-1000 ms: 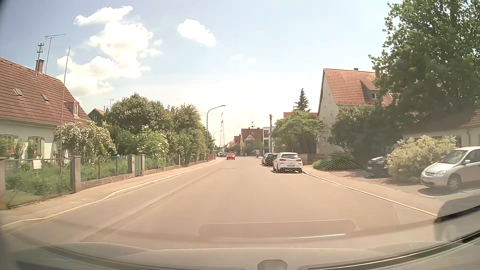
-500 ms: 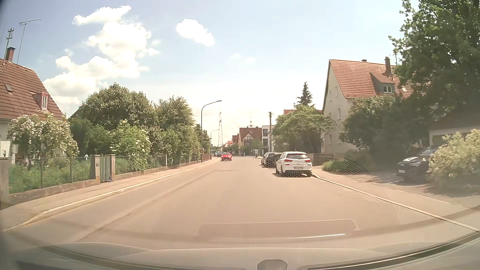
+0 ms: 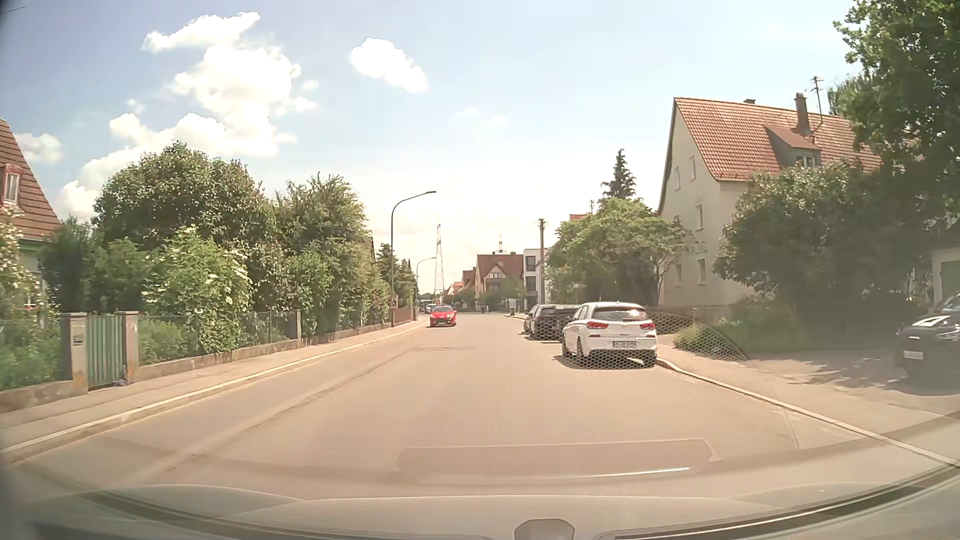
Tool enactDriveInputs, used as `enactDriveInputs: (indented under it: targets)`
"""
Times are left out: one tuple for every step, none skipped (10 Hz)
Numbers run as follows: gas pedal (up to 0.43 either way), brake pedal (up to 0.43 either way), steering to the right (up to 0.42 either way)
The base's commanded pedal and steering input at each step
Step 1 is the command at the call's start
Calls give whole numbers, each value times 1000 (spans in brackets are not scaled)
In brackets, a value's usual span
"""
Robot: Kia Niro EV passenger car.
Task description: Follow the waypoints while adhering to traffic rules and regulations
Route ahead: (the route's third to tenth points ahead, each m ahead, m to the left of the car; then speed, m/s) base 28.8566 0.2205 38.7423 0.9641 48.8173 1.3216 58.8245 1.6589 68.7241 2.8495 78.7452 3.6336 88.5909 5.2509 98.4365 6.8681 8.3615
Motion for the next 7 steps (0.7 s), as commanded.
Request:
enactDriveInputs:
  targets:
    - [87, 0, -10]
    - [67, 0, -12]
    - [67, 0, -14]
    - [67, 0, -16]
    - [67, 0, -16]
    - [67, 0, -16]
    - [67, 0, -16]
